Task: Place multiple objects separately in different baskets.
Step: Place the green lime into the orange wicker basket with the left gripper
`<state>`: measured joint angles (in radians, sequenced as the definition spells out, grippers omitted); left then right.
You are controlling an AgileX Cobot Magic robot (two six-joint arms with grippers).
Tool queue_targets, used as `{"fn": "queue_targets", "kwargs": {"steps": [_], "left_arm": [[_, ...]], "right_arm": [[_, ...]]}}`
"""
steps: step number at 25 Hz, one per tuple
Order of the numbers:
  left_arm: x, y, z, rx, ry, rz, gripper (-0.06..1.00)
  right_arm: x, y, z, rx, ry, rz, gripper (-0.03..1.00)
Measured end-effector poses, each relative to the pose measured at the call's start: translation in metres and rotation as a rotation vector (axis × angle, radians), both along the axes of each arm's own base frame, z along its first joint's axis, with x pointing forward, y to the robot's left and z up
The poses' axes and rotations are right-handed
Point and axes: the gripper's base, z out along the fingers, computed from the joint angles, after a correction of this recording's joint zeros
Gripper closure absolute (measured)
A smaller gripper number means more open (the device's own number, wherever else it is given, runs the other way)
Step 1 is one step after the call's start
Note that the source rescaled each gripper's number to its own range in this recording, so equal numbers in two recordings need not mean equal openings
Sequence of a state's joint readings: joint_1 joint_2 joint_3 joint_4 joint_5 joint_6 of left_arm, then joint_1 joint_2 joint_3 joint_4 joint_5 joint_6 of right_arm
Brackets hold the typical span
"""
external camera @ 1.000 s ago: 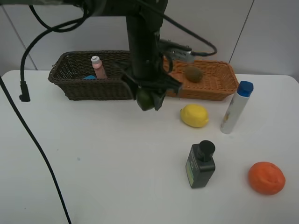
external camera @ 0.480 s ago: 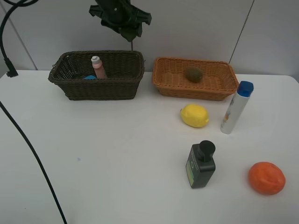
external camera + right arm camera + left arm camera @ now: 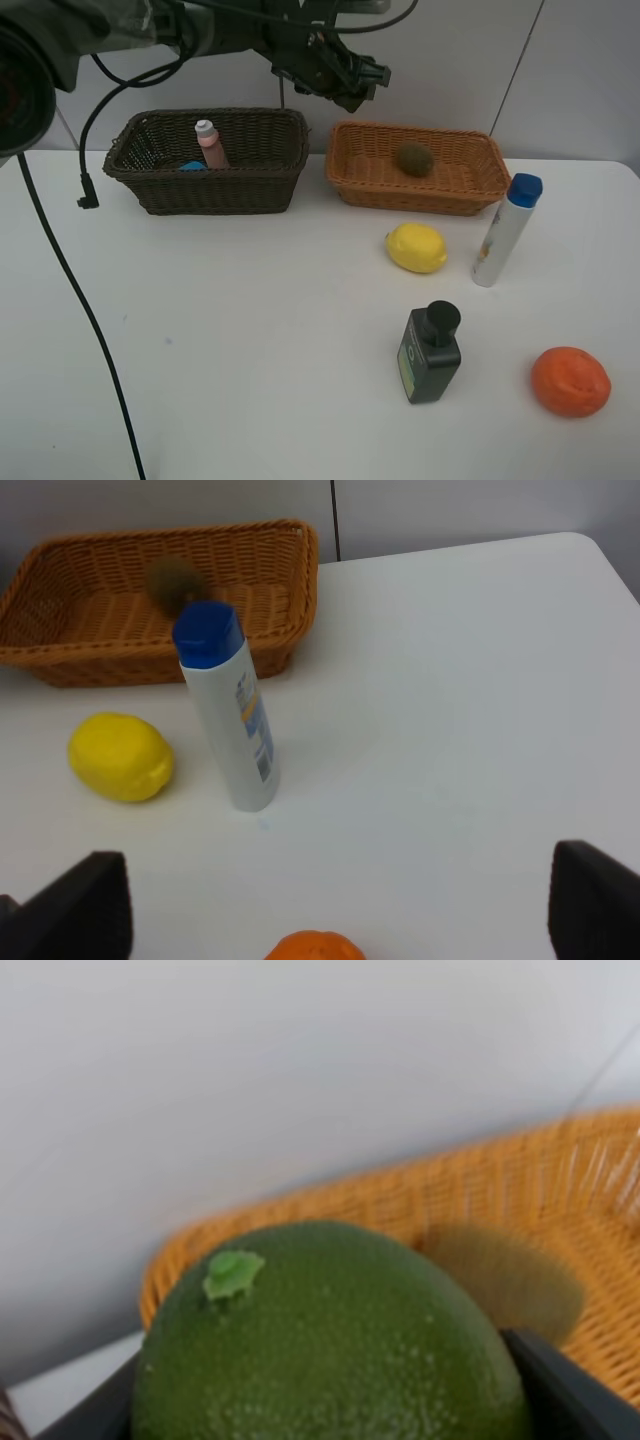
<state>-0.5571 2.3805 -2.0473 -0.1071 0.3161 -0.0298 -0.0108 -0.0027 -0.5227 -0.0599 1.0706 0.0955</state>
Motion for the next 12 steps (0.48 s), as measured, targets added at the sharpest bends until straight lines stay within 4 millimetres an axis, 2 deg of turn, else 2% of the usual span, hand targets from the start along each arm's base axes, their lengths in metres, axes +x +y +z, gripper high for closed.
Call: {"fn": "queue_targets", "kwargs": {"steps": [1, 3, 5, 10, 12], "left_arm": [[0.001, -0.002, -0.009, 0.007, 0.005, -0.003, 0.27], [0.002, -0.003, -0.022, 0.019, 0.019, -0.007, 0.08], [0.003, -0.003, -0.027, 0.024, 0.024, -0.009, -0.02], [0.004, -0.005, -0.021, 0.017, 0.014, -0.01, -0.06], [0.004, -0.005, -0.01, 0.022, 0.025, -0.017, -0.05]], "right_arm": [[0.0, 0.0, 0.0, 0.0, 0.0, 0.0, -0.01], [0.0, 0.0, 0.0, 0.0, 0.0, 0.0, -0.01], [0.0, 0.0, 0.0, 0.0, 0.0, 0.0, -0.01], [0.0, 0.0, 0.0, 0.0, 0.0, 0.0, -0.01], [0.0, 0.0, 0.0, 0.0, 0.0, 0.0, -0.01]]}}
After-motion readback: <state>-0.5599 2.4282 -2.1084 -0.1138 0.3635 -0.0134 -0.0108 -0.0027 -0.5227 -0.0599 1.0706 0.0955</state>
